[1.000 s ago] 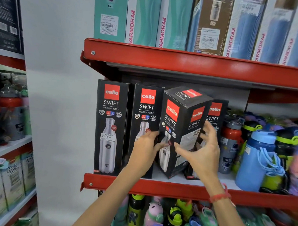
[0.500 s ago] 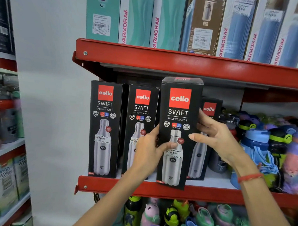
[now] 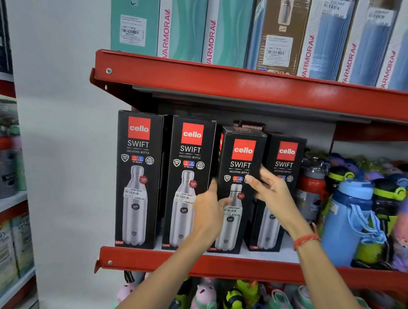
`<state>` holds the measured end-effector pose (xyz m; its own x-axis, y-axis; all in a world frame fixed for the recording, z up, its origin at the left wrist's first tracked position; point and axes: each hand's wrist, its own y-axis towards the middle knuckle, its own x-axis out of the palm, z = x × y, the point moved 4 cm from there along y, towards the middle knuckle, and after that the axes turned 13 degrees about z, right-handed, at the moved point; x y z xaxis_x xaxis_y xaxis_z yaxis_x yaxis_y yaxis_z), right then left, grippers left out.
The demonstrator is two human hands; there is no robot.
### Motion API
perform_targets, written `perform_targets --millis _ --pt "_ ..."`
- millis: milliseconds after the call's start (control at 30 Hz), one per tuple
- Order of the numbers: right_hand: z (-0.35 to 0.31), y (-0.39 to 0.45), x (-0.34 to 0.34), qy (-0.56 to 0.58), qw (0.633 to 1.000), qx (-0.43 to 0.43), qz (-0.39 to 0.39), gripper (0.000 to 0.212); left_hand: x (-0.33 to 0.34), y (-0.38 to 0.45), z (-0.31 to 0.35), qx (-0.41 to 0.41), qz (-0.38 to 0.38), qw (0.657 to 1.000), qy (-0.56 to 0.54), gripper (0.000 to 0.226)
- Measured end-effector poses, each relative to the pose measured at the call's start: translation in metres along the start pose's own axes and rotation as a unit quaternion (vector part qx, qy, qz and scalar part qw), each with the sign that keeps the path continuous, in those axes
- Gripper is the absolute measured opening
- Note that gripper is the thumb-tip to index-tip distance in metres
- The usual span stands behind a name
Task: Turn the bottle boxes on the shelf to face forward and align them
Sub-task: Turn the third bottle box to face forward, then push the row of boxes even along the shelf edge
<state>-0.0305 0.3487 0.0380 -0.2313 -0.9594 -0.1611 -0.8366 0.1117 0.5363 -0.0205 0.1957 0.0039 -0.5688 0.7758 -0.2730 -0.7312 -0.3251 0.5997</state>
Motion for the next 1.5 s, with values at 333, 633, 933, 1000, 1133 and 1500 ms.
perform_targets --millis 333,633,933,1000,1133,1500 --pt "0.015 0.015 0.01 -0.062 0.997 -0.024 0.038 0.056 0.024 0.011 -0.014 0.017 0.018 0.998 0.052 0.066" --pt "0.013 -0.001 0.02 -0.122 0.982 -0.054 0.136 0.057 0.014 -0.004 -0.021 0.119 -0.009 0.983 0.142 0.076" --pt "-0.011 -0.086 0.116 -0.043 0.944 -0.26 0.198 0.039 -0.089 -0.03 -0.065 0.241 0.179 0.954 0.009 0.05" --pt "-0.012 -0.096 0.149 -0.009 0.965 -0.223 0.137 0.037 -0.113 -0.024 -0.085 0.193 0.21 0.958 0.022 0.057" --pt "0.001 -0.116 0.201 0.036 0.997 -0.056 0.05 0.044 -0.146 -0.017 -0.123 0.065 0.213 0.975 -0.022 0.064" --pt "0.011 -0.124 0.246 -0.01 0.999 0.05 0.016 0.066 -0.157 -0.011 -0.163 -0.047 0.014 0.998 -0.029 0.054"
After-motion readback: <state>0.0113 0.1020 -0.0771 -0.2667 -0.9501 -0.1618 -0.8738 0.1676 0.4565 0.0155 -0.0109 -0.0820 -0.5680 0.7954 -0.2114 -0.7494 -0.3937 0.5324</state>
